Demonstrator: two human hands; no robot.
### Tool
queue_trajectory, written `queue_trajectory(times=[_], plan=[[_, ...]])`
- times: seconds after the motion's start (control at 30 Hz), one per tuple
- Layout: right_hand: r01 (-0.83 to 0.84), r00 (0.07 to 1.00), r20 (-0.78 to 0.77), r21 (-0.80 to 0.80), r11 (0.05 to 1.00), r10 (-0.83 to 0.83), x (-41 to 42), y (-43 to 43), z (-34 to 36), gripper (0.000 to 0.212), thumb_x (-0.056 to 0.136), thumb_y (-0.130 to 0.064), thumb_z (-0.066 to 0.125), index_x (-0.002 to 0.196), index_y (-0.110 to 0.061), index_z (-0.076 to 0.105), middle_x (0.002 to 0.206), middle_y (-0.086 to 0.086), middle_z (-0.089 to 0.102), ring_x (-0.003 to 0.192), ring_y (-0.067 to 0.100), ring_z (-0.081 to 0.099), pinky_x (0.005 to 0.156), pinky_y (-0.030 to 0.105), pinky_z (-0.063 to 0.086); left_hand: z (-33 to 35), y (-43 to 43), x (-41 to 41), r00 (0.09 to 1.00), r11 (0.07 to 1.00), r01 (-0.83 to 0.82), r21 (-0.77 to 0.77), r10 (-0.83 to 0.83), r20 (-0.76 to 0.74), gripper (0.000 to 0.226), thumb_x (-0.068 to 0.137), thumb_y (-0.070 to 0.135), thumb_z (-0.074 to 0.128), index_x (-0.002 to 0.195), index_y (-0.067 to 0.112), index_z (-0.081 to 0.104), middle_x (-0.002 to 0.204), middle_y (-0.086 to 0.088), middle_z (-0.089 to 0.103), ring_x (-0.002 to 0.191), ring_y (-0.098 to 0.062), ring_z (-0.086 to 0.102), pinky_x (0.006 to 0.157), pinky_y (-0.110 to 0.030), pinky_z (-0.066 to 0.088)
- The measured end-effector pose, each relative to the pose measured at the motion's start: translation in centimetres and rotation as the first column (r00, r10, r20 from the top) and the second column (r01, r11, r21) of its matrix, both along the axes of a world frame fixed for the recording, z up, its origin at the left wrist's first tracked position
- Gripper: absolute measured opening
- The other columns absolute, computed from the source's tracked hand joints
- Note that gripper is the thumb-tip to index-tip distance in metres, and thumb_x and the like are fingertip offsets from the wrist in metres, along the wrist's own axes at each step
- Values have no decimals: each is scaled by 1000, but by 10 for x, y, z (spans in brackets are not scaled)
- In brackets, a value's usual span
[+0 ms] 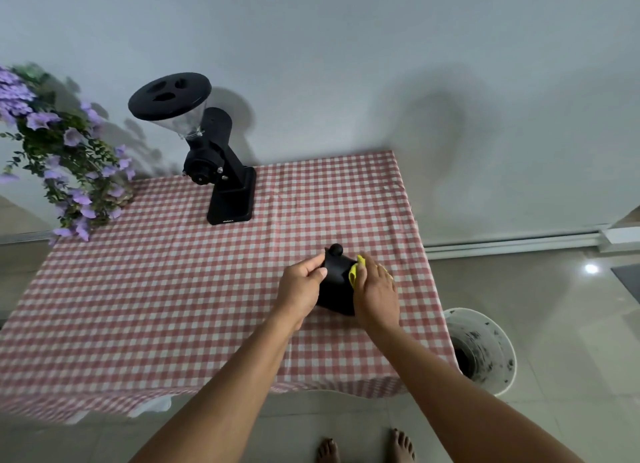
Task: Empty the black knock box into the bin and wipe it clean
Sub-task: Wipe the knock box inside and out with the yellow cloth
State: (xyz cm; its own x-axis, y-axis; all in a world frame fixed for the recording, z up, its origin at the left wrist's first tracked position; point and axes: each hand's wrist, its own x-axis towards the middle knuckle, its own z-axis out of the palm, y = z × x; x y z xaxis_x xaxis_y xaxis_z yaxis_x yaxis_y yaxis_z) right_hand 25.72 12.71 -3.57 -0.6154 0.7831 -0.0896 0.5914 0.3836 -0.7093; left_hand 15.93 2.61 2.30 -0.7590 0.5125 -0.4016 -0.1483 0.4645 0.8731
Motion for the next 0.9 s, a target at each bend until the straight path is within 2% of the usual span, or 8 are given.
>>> queue_trajectory(times=[0.2, 0.3, 0.47, 0.6, 0.67, 0.73, 0.8, 0.9], plan=[[-262, 965, 47, 228, 938, 259, 1, -46, 15, 66, 97, -48, -7, 156, -21, 2, 163, -6, -5, 151, 12, -10, 123, 37, -4, 4, 0, -1, 1000, 1000, -18, 12, 18, 10, 38, 104, 7, 53, 141, 12, 59, 145, -5, 61, 134, -20, 57, 110, -36, 49], [-265, 963, 18, 262, 928, 269, 8, -32, 2, 59, 101, -44, 7, 157, -24, 11, 164, -7, 8, 152, 11, 0, 123, 36, 2, 4, -5, -1, 1000, 1000, -21, 23, 21, -5, 39, 103, 5, 54, 142, 10, 58, 146, -6, 60, 136, -20, 55, 110, -30, 48], [-14, 1000, -17, -28, 1000, 13, -4, -7, 2, 51, 104, -41, 19, 149, -22, 34, 150, 4, 44, 139, 22, 38, 116, 39, 29, 3, -11, 3, 1000, 1000, -1, 23, 1, -13, 39, 104, 7, 53, 142, 14, 58, 150, -5, 55, 142, -19, 48, 117, -33, 41], [-209, 978, 47, 178, 962, 204, 0, -42, 9, 59, 102, -42, 9, 156, -19, 11, 164, -1, 3, 152, 18, -4, 124, 37, 0, 4, -12, 1, 1000, 1000, -21, 24, 21, -9, 38, 105, 8, 52, 141, 15, 59, 149, -4, 57, 140, -21, 51, 112, -32, 46], [-281, 960, 66, 269, 921, 274, 7, -47, 7, 58, 102, -41, 9, 156, -22, 3, 162, -5, -6, 151, 15, -12, 122, 37, -6, 5, -14, 1, 1000, 999, -19, 34, 19, 2, 37, 105, 7, 52, 140, 15, 60, 146, -5, 60, 137, -22, 54, 110, -35, 49], [-279, 959, 30, 267, 923, 281, 5, -38, 1, 56, 103, -42, 16, 157, -25, 11, 163, -7, 3, 152, 13, -5, 123, 37, -2, 4, -17, 0, 1000, 998, -25, 59, 24, 19, 37, 104, 6, 52, 139, 15, 60, 144, -5, 61, 135, -22, 56, 109, -37, 50], [-194, 978, -36, 185, 963, 204, -1, -23, -4, 54, 102, -44, 21, 151, -23, 32, 158, -4, 31, 149, 17, 21, 122, 38, 15, 3, -20, 1, 1000, 997, -22, 70, 21, 20, 38, 104, 4, 52, 139, 15, 60, 145, -5, 61, 136, -19, 55, 110, -32, 49], [-23, 998, -56, -175, 984, 14, -11, 0, 3, 45, 102, -42, 26, 132, -20, 52, 128, 4, 60, 119, 23, 54, 101, 42, 44, 3, -25, 3, 1000, 997, 21, 76, -19, -19, 38, 105, 4, 48, 139, 16, 60, 146, -1, 59, 139, -14, 51, 97, -10, 48]])
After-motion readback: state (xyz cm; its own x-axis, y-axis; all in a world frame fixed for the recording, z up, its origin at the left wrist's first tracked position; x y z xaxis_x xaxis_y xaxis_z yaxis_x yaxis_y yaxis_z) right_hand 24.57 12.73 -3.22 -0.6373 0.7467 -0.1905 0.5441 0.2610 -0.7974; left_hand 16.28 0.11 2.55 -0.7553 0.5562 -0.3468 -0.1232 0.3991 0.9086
